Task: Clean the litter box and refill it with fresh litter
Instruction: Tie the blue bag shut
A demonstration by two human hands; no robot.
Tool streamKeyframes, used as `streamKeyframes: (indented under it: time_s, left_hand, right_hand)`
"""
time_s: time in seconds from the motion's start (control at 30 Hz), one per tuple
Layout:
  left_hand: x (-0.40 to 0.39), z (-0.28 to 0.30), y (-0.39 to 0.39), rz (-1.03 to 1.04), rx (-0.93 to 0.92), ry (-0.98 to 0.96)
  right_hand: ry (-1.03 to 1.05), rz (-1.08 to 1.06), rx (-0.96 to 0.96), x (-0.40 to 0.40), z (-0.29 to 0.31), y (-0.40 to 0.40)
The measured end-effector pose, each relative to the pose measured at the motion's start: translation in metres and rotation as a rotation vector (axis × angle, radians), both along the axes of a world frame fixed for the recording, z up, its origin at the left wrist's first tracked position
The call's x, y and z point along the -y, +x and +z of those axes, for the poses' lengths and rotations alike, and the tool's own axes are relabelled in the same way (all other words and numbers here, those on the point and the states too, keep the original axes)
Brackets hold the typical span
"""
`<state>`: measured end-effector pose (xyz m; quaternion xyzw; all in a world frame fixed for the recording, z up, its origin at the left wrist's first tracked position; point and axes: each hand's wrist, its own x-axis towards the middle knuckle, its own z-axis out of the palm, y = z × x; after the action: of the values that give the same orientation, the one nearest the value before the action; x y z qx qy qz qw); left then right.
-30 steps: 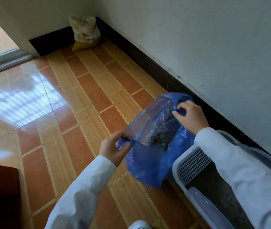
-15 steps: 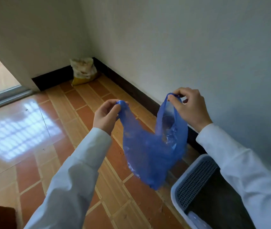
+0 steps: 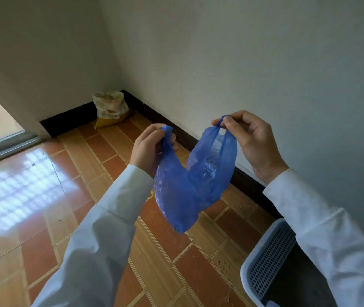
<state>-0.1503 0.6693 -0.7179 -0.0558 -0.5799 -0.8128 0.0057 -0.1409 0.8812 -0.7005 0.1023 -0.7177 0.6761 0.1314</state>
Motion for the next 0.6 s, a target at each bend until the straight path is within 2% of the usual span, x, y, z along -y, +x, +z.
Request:
streamKeyframes:
  time_s: [0.1, 0.33, 0.5, 0.6]
  left_hand:
    - [0.003, -0.008, 0.002, 0.023, 0.026, 0.041]
    - [0.000, -0.023, 0.013, 0.135, 0.032, 0.034]
    - [-0.021, -0.027, 0.018, 0.271, 0.172, 0.143]
    - [-0.027, -0.032, 0.023, 0.316, 0.191, 0.107]
  right_hand:
    - [-0.013, 0.029, 0.021, 0.004, -0.010, 0.003]
    - [0.117, 0.088, -0.010, 0.004, -0.035, 0.005]
    - [0.249, 0.104, -0.068, 0.010, -0.051, 0.002]
    - [0.310, 0.111, -0.115, 0.016, -0.060, 0.003]
